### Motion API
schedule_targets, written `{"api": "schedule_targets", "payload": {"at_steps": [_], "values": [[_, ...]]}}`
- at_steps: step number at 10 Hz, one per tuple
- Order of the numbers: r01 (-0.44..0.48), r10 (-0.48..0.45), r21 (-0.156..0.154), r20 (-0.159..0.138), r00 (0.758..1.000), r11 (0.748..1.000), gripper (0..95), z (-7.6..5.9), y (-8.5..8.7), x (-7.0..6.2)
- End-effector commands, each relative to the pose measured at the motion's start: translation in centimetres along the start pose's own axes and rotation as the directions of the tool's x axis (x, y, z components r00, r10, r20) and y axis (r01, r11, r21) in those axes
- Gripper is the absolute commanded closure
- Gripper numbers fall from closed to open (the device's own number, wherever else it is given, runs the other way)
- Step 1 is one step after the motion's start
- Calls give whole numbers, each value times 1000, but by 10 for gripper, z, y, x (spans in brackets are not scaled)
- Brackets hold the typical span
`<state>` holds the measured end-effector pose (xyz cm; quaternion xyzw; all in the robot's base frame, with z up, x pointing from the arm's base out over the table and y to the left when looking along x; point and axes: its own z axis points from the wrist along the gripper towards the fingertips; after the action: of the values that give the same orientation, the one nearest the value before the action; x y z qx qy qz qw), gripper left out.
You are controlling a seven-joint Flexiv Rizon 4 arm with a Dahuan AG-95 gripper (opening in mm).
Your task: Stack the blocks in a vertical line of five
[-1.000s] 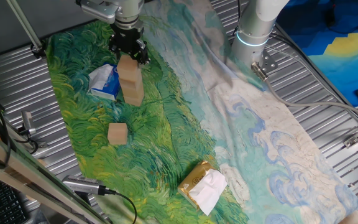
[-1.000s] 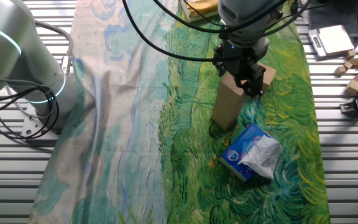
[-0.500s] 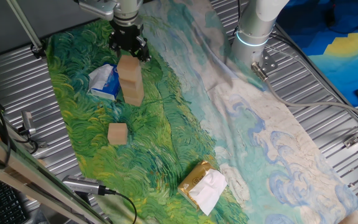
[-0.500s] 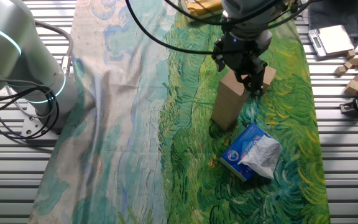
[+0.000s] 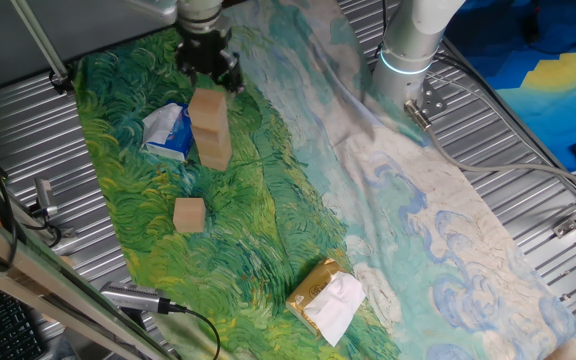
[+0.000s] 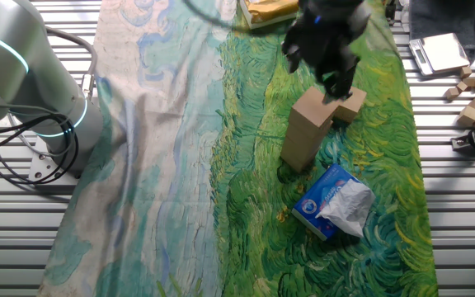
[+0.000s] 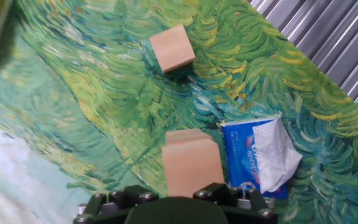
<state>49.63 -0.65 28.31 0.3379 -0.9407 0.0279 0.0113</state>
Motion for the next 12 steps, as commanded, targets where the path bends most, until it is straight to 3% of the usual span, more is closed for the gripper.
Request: {"api": "schedule_targets", "payload": {"at_steps": [1, 2, 4, 5, 8, 9, 10, 11, 12], "values": [[51, -51, -2, 19, 999, 999, 190, -1, 1, -35], [53, -53, -4, 21, 998, 999, 190, 4, -1, -47], [65, -65, -10, 64, 996, 998, 190, 29, 4, -62], [75, -75, 1, 69, 995, 997, 0, 36, 4, -65], [85, -88, 34, 114, 990, 996, 0, 71, 14, -80], [101, -105, 45, 108, 989, 994, 0, 74, 17, -83], [119, -124, 73, 76, 989, 990, 0, 76, 22, -86], [122, -128, 83, 67, 990, 989, 0, 80, 26, -89], [116, -121, 84, 56, 991, 990, 190, 85, 30, -92]]}}
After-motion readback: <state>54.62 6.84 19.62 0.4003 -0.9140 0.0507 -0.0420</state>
